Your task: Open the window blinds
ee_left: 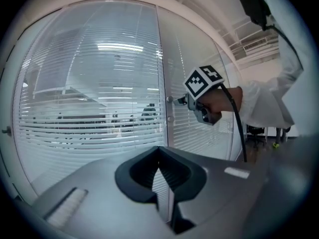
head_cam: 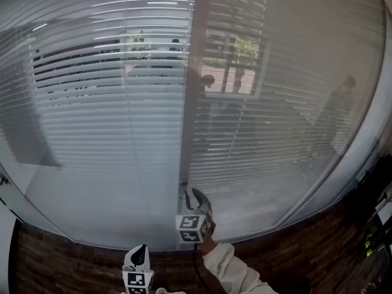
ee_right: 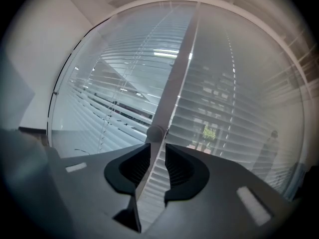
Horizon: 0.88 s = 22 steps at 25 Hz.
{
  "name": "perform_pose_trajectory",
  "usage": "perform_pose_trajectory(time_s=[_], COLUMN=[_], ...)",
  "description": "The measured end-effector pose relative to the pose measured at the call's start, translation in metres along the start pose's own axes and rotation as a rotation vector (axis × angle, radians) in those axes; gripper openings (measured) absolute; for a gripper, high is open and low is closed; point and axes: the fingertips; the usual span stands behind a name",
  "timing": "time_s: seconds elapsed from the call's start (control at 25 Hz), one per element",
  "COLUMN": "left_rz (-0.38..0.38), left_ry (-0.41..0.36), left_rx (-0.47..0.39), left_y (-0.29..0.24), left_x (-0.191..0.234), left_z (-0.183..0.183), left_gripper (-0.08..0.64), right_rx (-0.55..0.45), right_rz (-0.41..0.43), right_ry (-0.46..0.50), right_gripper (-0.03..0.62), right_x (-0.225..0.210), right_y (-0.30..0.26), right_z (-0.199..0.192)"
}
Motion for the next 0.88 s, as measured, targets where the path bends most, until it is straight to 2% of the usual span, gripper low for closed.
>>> perform_pose_trajectory(time_s=[0.08, 0.28, 0.56, 0.88], left_rz=[0.009, 0.001, -0.006, -0.033], left_ry=[-0.012, -0.044, -0.098, -0.124], left_rx=[0.005, 0.015, 0.009, -0.012], left_y=[0.002, 0.002, -0.001, 0.005], left_x=[-0.004, -0.019, -0.035, -0.045], left_z=[0.003, -0.002, 0.017, 0.023], left_gripper=[0.0, 0.0, 0.0, 0.0], right_rx=[-0.005, -0.028, -0.032, -0.004], right_rz=[0.016, 0.001, 0.007, 0.016], right_ry=[-0.048, -0.045, -0.144, -0.201], right_gripper=[0.078, 0.054, 0.009, 0.003], right_x=[-0.006, -0.021, -0.04, -0.033], right_y=[0.012, 0.042, 0.078, 0.128], right_z=[-0.009, -0.032, -0.049, -0.077])
Point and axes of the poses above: the fingertips, and each gripper's own axes: y backward along the fingers, x to its left, z out of its top, and after that the axes turned 1 degree about -y, right-handed
